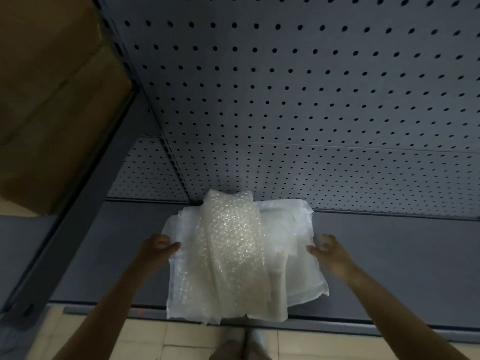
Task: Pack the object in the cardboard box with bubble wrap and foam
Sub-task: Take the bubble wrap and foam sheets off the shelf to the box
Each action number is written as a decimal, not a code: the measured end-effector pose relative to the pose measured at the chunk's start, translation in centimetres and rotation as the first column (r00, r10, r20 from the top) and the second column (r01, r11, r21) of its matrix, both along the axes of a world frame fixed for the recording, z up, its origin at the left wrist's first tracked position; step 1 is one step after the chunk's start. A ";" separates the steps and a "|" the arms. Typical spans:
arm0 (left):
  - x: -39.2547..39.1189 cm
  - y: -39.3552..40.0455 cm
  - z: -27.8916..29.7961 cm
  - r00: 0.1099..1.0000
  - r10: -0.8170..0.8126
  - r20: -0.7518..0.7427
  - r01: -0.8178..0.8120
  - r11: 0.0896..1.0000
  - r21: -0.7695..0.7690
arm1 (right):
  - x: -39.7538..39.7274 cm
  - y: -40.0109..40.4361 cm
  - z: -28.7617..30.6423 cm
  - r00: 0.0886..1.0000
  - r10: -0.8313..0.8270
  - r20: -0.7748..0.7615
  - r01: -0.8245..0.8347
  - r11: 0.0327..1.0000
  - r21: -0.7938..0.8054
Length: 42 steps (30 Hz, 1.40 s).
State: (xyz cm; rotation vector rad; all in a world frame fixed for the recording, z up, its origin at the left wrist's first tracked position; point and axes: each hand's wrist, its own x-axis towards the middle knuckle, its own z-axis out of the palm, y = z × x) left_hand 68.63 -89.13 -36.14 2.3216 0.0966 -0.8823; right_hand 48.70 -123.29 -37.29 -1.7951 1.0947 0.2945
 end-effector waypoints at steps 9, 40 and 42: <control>-1.7 1.1 -2.7 0.790 0.420 -0.446 -0.522 0.843 -0.131 | 0.0 0.8 -2.0 0.962 -0.271 -0.020 0.266 0.924 0.273; -2.8 -4.4 1.3 0.978 0.012 -0.207 -0.114 0.862 -0.493 | -6.4 2.5 -0.2 0.848 -0.384 0.365 0.414 0.910 -0.004; -3.2 -5.8 2.1 0.980 -0.026 -0.197 -0.082 0.851 -0.519 | -8.0 2.1 0.3 0.815 -0.460 0.353 0.496 0.869 -0.011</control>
